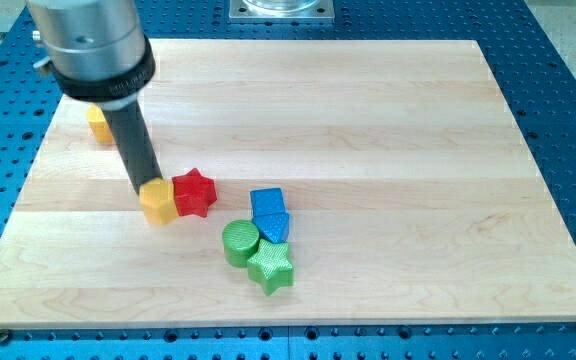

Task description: Move the yellow hexagon and the red star towards the group of blocks

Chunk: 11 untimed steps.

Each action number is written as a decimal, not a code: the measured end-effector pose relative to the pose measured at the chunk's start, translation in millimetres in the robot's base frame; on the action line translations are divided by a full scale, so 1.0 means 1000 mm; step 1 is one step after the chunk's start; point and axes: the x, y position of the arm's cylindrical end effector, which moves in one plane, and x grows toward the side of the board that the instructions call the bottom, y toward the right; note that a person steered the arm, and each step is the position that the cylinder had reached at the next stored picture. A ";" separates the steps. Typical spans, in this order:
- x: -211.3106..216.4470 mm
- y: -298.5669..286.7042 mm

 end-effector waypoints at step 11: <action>-0.023 0.029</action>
